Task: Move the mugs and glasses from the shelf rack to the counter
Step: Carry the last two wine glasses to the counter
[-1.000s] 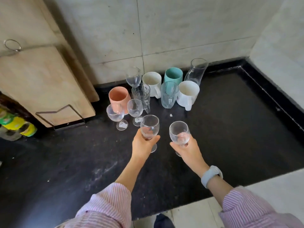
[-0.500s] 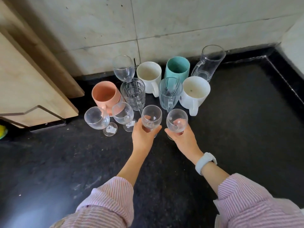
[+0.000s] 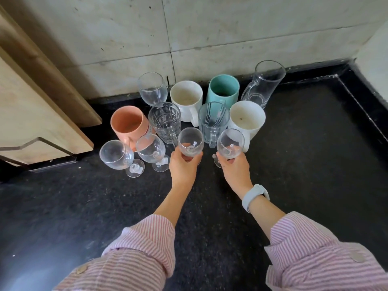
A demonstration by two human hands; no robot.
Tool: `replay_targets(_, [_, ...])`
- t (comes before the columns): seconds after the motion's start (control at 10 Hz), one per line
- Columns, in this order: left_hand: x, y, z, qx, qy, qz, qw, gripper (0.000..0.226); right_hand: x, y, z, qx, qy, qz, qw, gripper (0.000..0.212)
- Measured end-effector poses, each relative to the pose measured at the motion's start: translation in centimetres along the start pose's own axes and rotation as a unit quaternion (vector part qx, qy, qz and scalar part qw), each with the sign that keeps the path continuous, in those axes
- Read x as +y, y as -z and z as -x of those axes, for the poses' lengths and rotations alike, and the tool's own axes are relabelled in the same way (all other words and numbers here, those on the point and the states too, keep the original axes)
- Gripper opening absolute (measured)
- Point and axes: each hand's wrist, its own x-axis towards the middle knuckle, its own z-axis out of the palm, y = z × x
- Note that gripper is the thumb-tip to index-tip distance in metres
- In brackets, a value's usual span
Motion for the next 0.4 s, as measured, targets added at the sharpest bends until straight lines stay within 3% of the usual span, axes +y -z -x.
replay_targets(0.2, [-0.6, 0.6, 0.7, -0.019, 0.001, -0.042, 0.999, 0.028, -0.2, -0.2, 0.3, 0.004, -0.024, 0.015, 1.0, 0.028])
replay_targets(0.4, [-3.1, 3.4, 3.1, -0.059, -0.078, -0.216, 0.971, 0.04, 0.5, 0.2, 2.8, -0.026, -0.047, 0.075, 0.996, 0.038])
